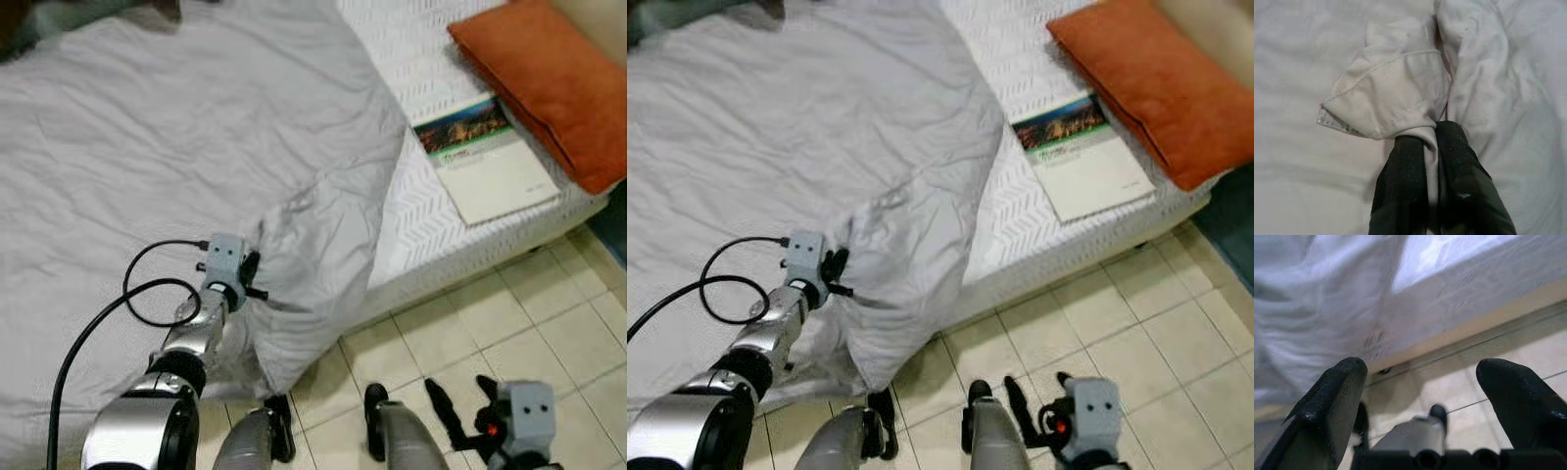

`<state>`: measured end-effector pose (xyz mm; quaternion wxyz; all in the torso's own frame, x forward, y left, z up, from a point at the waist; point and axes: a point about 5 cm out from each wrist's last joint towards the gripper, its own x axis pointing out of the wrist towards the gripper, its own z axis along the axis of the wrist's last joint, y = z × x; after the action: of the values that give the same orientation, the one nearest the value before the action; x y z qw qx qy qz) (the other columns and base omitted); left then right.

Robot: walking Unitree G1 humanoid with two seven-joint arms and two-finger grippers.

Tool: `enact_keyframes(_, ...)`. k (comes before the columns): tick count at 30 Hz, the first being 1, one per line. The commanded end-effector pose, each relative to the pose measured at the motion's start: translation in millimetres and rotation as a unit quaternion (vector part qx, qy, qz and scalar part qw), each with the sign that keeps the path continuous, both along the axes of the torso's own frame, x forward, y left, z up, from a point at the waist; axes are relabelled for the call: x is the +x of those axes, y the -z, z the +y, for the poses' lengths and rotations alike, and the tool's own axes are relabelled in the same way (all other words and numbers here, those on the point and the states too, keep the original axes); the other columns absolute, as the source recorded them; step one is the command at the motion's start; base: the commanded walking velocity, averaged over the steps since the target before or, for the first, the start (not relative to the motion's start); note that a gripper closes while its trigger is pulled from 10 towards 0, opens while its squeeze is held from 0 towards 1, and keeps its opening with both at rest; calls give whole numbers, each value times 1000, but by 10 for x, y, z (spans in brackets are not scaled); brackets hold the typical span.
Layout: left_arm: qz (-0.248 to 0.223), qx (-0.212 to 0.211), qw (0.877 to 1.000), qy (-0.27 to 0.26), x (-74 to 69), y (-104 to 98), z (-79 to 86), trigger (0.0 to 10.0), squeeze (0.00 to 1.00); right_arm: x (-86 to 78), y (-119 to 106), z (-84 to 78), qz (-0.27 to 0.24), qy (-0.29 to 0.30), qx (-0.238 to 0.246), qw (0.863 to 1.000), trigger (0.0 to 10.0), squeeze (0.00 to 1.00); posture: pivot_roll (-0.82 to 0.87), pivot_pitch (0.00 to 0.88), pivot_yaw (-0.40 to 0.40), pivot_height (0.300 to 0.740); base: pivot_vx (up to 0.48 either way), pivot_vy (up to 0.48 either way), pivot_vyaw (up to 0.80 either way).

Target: Clean up the room

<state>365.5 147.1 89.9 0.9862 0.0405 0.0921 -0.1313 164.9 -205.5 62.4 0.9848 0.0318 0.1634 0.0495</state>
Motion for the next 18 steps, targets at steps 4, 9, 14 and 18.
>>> enact_keyframes(4,17,17,1000,5,-41,91,-77,10000,0,-43,99,-117,16,27,-19,999,10000,0,-317,185,104,740,0,-480,0)
enact_keyframes(9,39,16,999,-3,-79,177,-162,10000,0,-71,102,-101,12,6,-17,1000,10000,0,-332,189,106,740,0,-480,0)
enact_keyframes(14,33,14,999,9,-55,134,-297,10000,0,-108,66,-57,-7,-33,15,999,10000,0,-336,198,108,740,0,-480,0)
enact_keyframes(18,28,12,999,19,-34,90,-425,10000,0,-100,-10,33,-26,-99,48,994,10000,0,-333,205,107,740,0,-480,0)
